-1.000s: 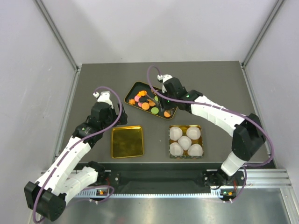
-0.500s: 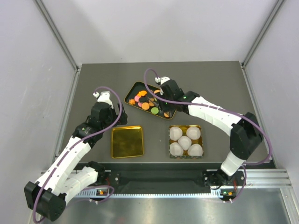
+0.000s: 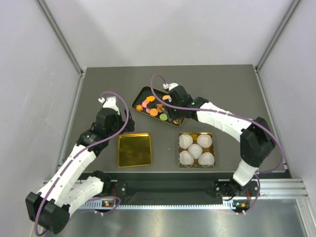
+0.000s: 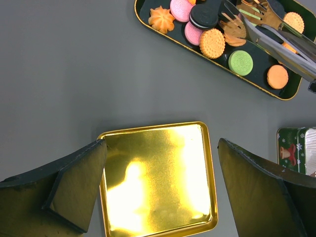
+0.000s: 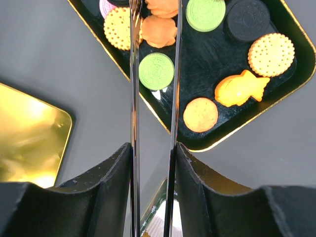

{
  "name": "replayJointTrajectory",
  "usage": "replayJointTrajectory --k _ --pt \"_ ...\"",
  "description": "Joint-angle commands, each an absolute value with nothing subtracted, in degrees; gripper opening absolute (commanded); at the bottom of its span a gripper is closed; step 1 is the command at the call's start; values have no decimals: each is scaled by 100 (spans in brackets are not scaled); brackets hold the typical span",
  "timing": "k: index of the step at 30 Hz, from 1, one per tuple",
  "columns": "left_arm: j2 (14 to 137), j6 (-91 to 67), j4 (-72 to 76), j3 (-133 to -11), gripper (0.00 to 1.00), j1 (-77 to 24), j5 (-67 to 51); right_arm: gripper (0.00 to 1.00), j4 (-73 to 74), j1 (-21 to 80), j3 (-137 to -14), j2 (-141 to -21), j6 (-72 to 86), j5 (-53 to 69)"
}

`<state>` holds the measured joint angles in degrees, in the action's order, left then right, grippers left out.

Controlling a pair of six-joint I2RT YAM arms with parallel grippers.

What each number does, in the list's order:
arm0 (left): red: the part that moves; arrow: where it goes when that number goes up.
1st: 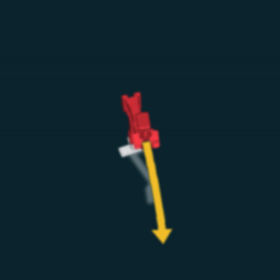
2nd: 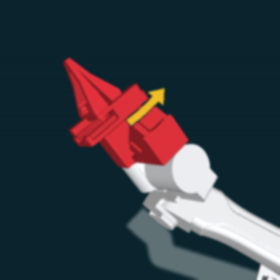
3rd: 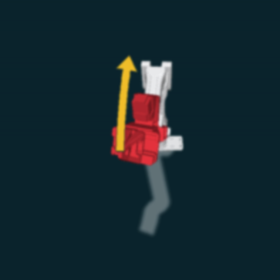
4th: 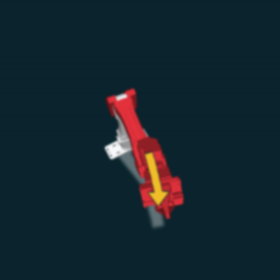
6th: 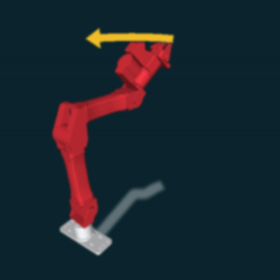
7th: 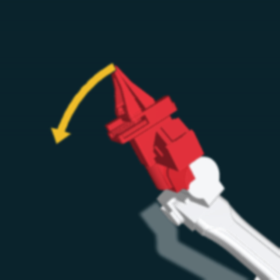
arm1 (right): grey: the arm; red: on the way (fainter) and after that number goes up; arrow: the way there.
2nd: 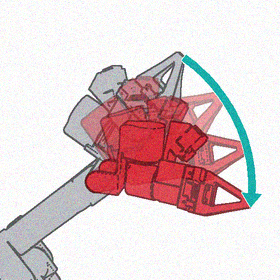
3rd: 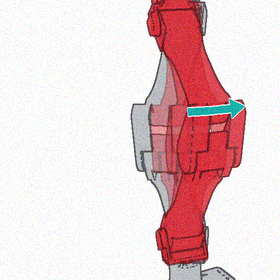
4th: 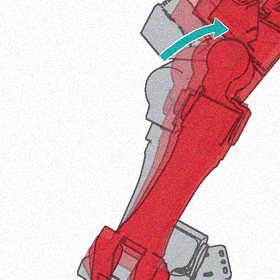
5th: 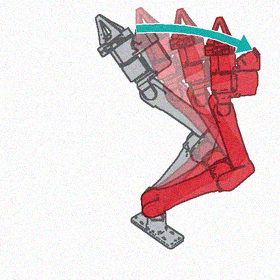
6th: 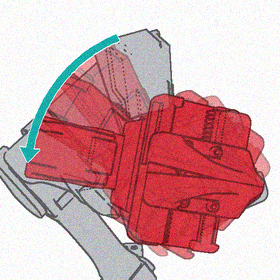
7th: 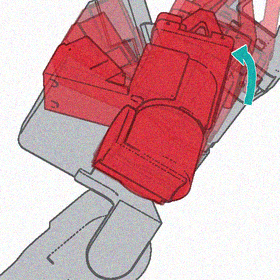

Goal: Pack the cookies

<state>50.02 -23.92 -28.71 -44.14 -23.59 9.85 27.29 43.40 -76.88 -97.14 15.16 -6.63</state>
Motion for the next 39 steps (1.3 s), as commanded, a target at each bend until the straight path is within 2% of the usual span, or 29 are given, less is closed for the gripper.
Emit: replayJointTrajectory --k 1,13,16,22,39 --pt "4913 -2347 -2786 -4579 99 -2338 949 39 2505 4438 -7699 -9756 1573 -747" --pt "4913 -2355 -2786 -4570 99 -2338 975 38 2487 4430 -7646 -9773 1573 -853" --pt "4904 -2355 -2786 -4570 99 -2338 984 32 2487 4412 -7673 -9774 1564 -835" --pt "4922 -2355 -2786 -4570 99 -2338 984 24 2487 4368 -7708 -9730 1565 -800" --pt "4922 -2355 -2777 -4579 99 -2338 976 22 2593 4228 -7612 -8991 1564 -668"
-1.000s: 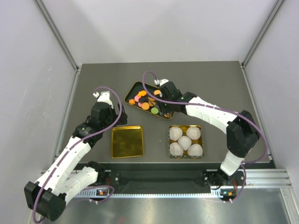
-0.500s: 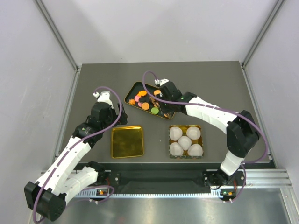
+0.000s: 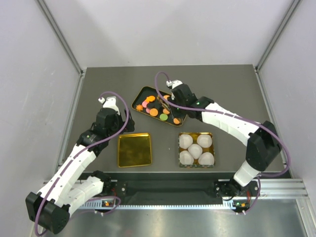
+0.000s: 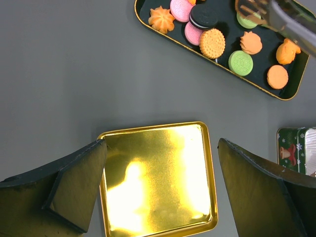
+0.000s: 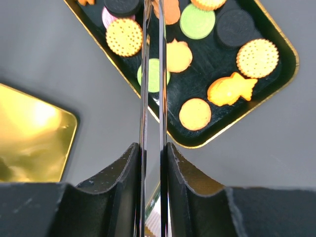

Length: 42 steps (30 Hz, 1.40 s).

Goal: Pack the cookies

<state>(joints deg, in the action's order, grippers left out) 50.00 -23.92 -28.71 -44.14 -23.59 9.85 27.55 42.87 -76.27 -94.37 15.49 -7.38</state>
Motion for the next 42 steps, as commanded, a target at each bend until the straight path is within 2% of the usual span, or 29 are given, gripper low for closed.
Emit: replayJointTrajectory --k 1,21,42 --pt "4922 -2355 -2777 -4579 99 -2338 976 21 2593 4228 -7594 -8965 1573 -616" --pt "4913 -2347 -2760 -4579 99 -2338 923 20 2891 4113 -7181 -8306 1573 -545" --pt "5001 -2329 -2760 -4579 99 -2329 861 20 5141 3867 -6750 -6276 2013 -35"
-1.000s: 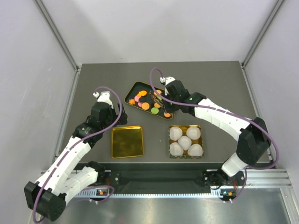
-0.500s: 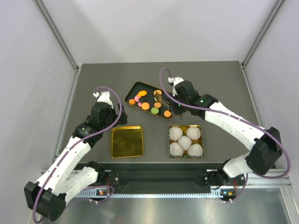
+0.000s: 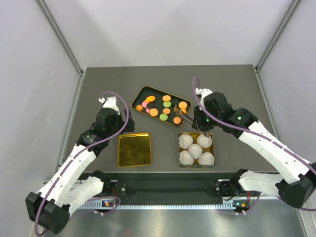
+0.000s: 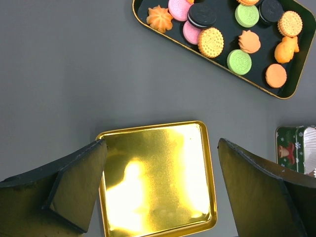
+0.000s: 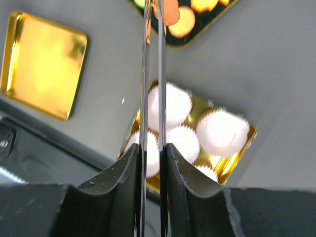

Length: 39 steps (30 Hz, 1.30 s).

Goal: Pack the cookies

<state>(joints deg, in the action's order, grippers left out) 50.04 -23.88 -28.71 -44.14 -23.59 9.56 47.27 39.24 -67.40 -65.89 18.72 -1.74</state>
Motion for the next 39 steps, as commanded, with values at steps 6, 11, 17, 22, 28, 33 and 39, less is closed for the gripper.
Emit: replayJointTrajectory --k 6,11,17,22,28,33,39 --pt "5010 -2329 -2760 -4579 99 -2338 861 20 5739 3876 -6574 -5775 2074 307" --pt "5010 -2329 -2760 -4579 99 -2338 853 21 6011 3876 -6399 -5388 2153 606" --pt "5018 -2338 -2769 -4570 99 -2338 844 21 6372 3876 -6240 -5072 2145 659" --pt "5036 -2338 -2769 -4579 99 -2338 844 21 6477 3876 -6100 -4914 2153 642" --pt "5036 -2338 -2768 -4570 99 -2338 835 22 6241 3876 -5775 -4834 2223 703" --pt "5045 -2338 -2768 -4570 99 -2338 844 26 5977 3867 -5634 -4834 2276 650" --pt "5054 -2338 -2769 -4579 99 -2338 844 32 5810 3876 -5581 -4887 2294 659"
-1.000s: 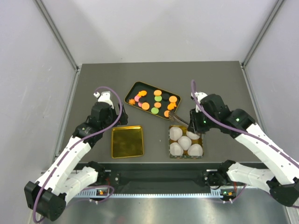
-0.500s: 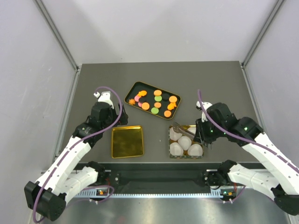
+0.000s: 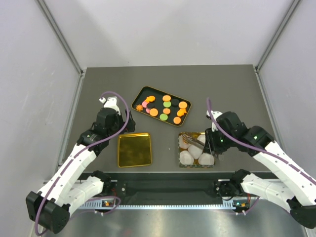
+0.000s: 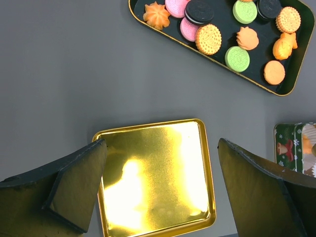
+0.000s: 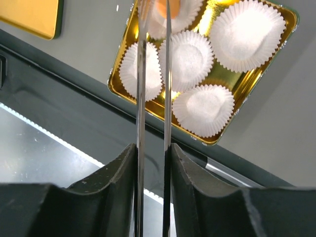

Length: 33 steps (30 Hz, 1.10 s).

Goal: Pack the cookies

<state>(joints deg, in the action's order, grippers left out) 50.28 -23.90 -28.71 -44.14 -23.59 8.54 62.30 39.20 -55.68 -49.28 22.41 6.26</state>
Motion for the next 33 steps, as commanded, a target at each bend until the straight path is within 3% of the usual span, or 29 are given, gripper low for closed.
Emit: replayJointTrajectory --k 1,17,25,33 --pt "5054 -2338 -2760 -4570 99 -2338 844 33 5792 3876 -5581 -4895 2303 659" --pt "5063 -2329 -2751 -4570 99 -2338 835 44 5916 3876 -6415 -5281 2039 378" --pt "5062 -2329 -2768 -4588 99 -2338 844 43 4914 3797 -7013 -6608 1644 88" --pt "5045 -2329 -2768 -4570 99 -2338 888 43 4070 3235 -7531 -8049 1441 790"
